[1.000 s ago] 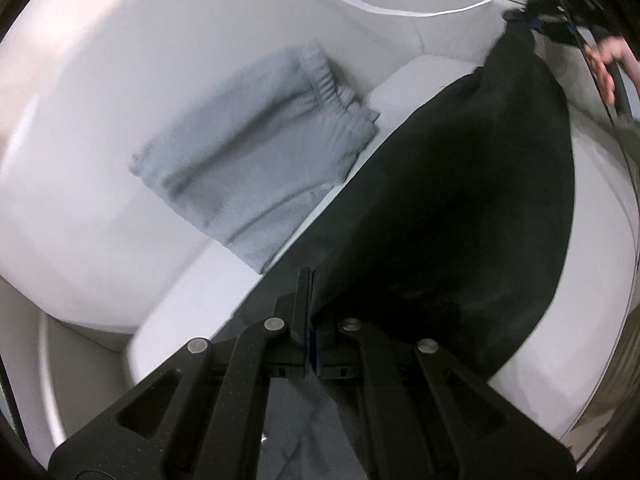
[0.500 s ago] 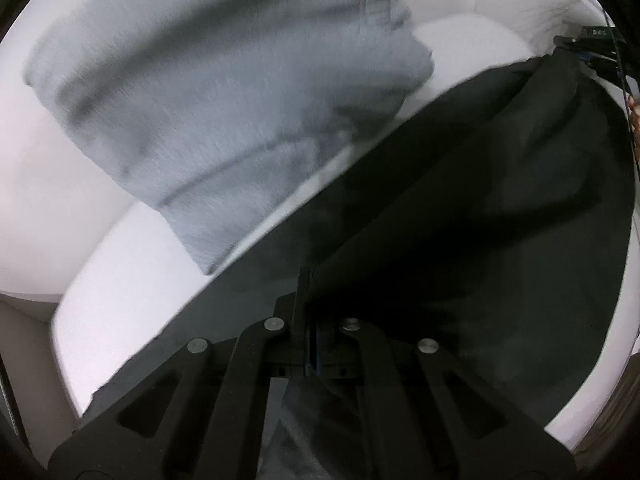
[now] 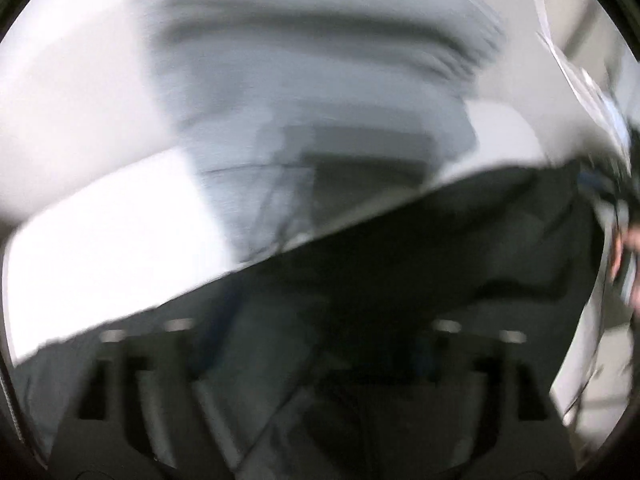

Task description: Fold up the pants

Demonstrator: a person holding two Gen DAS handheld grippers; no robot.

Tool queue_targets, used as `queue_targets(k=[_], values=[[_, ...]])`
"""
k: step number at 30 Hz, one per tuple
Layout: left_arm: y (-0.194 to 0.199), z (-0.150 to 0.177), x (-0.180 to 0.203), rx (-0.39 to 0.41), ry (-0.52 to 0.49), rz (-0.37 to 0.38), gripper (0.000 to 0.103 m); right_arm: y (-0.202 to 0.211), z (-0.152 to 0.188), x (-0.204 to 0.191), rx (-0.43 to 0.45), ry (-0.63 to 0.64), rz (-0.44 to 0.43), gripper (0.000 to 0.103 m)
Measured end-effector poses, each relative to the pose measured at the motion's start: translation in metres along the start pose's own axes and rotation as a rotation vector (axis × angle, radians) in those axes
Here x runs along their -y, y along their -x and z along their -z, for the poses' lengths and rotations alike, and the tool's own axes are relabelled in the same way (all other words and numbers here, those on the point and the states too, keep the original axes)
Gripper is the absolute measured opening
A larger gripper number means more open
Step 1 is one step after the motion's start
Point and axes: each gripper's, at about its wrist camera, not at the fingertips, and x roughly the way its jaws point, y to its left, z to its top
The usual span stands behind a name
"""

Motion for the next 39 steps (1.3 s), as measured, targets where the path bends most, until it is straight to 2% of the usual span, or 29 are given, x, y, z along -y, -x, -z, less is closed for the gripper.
queue_targets(k=[1, 3, 5, 6, 8, 9, 11, 13, 14, 15, 17, 18, 19, 20, 22, 24, 25, 27, 28, 32, 33, 34, 35, 36, 37, 39], values=[[0.006, -0.001, -0.008, 0.016, 0.019, 0.022, 0.077, 0.007, -0.001, -0.001, -0.003, 0.025, 0.006, 0.070], [0.017, -0.001, -0.015, 0.075, 0.009, -0.005, 0.077, 0.017, -0.003, 0.001, -0.020, 0.043, 0.005, 0.070], [0.030, 0.003, -0.010, 0.128, -0.004, -0.024, 0.077, 0.034, -0.003, 0.003, -0.002, 0.063, -0.023, 0.070], [0.029, 0.004, -0.011, 0.119, 0.000, -0.009, 0.078, 0.041, -0.002, 0.002, 0.008, 0.087, -0.036, 0.070], [0.015, 0.006, -0.015, 0.028, 0.012, 0.010, 0.081, 0.049, 0.002, -0.005, 0.011, 0.161, -0.020, 0.070], [0.008, 0.011, -0.018, -0.002, -0.013, -0.021, 0.081, 0.048, 0.002, -0.009, 0.002, 0.187, -0.019, 0.070], [0.001, 0.014, -0.003, 0.006, -0.107, -0.161, 0.080, 0.044, 0.006, -0.021, -0.009, 0.242, -0.011, 0.070], [-0.005, 0.013, 0.008, 0.013, -0.149, -0.220, 0.080, 0.038, 0.010, -0.038, -0.004, 0.305, -0.002, 0.070], [-0.007, 0.012, 0.011, 0.002, -0.143, -0.206, 0.080, 0.034, 0.011, -0.045, -0.002, 0.335, 0.008, 0.070], [-0.005, 0.009, 0.012, 0.015, -0.128, -0.165, 0.074, 0.029, 0.013, -0.056, 0.001, 0.377, 0.016, 0.070], [0.002, 0.007, 0.012, 0.067, -0.100, -0.082, 0.053, 0.017, 0.017, -0.072, -0.006, 0.435, 0.030, 0.070], [0.005, 0.006, 0.011, 0.082, -0.083, -0.036, 0.031, 0.013, 0.019, -0.075, -0.008, 0.448, 0.037, 0.070], [0.006, 0.006, 0.011, 0.093, -0.065, 0.034, 0.013, 0.007, 0.021, -0.081, -0.010, 0.478, 0.044, 0.070], [0.005, 0.007, 0.012, 0.096, -0.049, 0.100, 0.012, 0.000, 0.023, -0.087, -0.009, 0.524, 0.066, 0.070], [-0.003, 0.011, 0.020, 0.089, -0.050, 0.143, 0.012, -0.010, 0.026, -0.094, -0.003, 0.584, 0.104, 0.069], [-0.024, 0.021, 0.021, 0.052, -0.058, 0.141, 0.012, -0.023, 0.026, -0.091, -0.048, 0.580, 0.120, 0.057], [-0.033, 0.016, 0.023, 0.043, -0.058, 0.134, 0.012, -0.032, 0.025, -0.084, -0.085, 0.558, 0.136, 0.055], [-0.050, 0.019, 0.021, 0.046, -0.039, 0.089, 0.010, -0.039, 0.024, -0.071, -0.116, 0.529, 0.136, 0.055], [-0.056, 0.020, 0.019, 0.060, -0.016, 0.073, 0.005, -0.043, 0.025, -0.064, -0.132, 0.512, 0.130, 0.055], [-0.054, 0.022, 0.002, 0.100, 0.139, 0.101, 0.001, -0.042, 0.023, -0.040, -0.147, 0.445, 0.082, 0.055], [-0.050, 0.022, -0.002, 0.112, 0.158, 0.095, 0.001, -0.041, 0.023, -0.037, -0.149, 0.440, 0.080, 0.055], [-0.047, 0.021, -0.004, 0.126, 0.160, 0.051, 0.001, -0.040, 0.022, -0.036, -0.155, 0.441, 0.084, 0.054], [-0.047, 0.020, -0.006, 0.119, 0.148, -0.049, 0.001, -0.038, 0.022, -0.033, -0.161, 0.451, 0.095, 0.054], [-0.049, 0.021, -0.009, 0.092, 0.148, -0.071, 0.001, -0.036, 0.023, -0.029, -0.166, 0.457, 0.120, 0.054], [-0.046, 0.023, -0.014, 0.096, 0.167, -0.008, 0.001, -0.035, 0.023, -0.025, -0.170, 0.457, 0.129, 0.055], [-0.034, 0.025, -0.017, 0.135, 0.170, 0.039, 0.001, -0.028, 0.020, -0.018, -0.183, 0.442, 0.133, 0.055]])
